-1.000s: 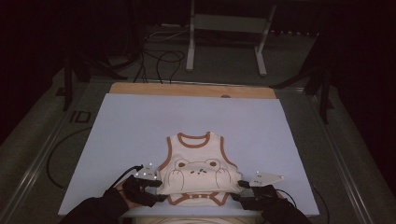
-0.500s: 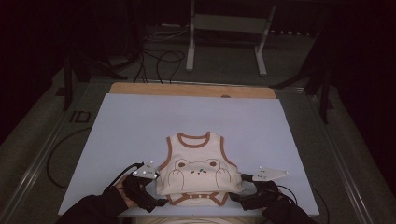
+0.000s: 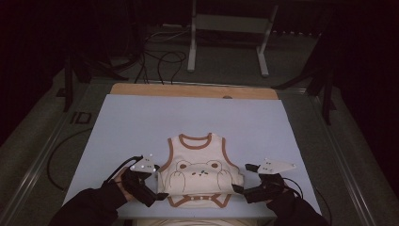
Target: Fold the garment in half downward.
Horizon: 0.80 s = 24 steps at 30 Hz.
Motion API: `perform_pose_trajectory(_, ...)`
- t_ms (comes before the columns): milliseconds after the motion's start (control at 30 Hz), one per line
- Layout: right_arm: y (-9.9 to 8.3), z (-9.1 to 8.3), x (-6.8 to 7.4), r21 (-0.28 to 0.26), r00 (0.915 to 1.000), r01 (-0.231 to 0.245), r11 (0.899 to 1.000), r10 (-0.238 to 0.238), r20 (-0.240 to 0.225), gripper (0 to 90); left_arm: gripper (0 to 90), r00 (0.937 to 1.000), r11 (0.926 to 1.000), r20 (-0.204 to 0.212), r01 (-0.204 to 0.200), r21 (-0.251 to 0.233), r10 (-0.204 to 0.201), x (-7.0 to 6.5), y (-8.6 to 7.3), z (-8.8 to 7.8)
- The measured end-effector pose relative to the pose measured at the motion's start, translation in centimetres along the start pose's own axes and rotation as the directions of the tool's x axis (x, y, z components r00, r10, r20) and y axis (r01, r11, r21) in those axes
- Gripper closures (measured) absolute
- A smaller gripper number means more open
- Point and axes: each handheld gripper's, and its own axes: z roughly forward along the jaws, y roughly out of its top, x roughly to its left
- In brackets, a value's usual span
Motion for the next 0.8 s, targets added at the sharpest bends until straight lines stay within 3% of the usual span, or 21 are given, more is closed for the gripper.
perform_pose_trajectory(100, 0.7, -0.1, -0.3, 0.001, 0.9995, 0.029, 1.0, -0.029, 0.011, 9.7, 0.0, 1.0, 1.0, -0.003, -0.007, 0.004, 0.007, 0.4, 0.4, -0.2)
perform_pose_trajectory(333, 2.5, -0.3, -0.9, -0.012, 0.999, 0.035, 0.999, -0.034, 0.028, 9.8, 0.1, 0.9999, 0.9999, 0.001, -0.017, 0.0, 0.017, 1.3, 1.5, -0.2)
perform_pose_trajectory(467, 3.3, -0.2, -1.2, -0.023, 0.9993, 0.021, 1.0, -0.021, 0.03, 9.8, 0.1, 0.9995, 0.9998, 0.023, -0.019, -0.009, 0.019, 1.8, 1.8, -0.1)
perform_pose_trajectory(800, 5.8, 0.7, -2.6, -0.034, 0.9966, 0.061, 0.998, -0.059, 0.056, 9.8, 0.1, 0.9993, 0.9995, 0.031, -0.022, -0.023, 0.022, 3.2, 3.2, 0.3)
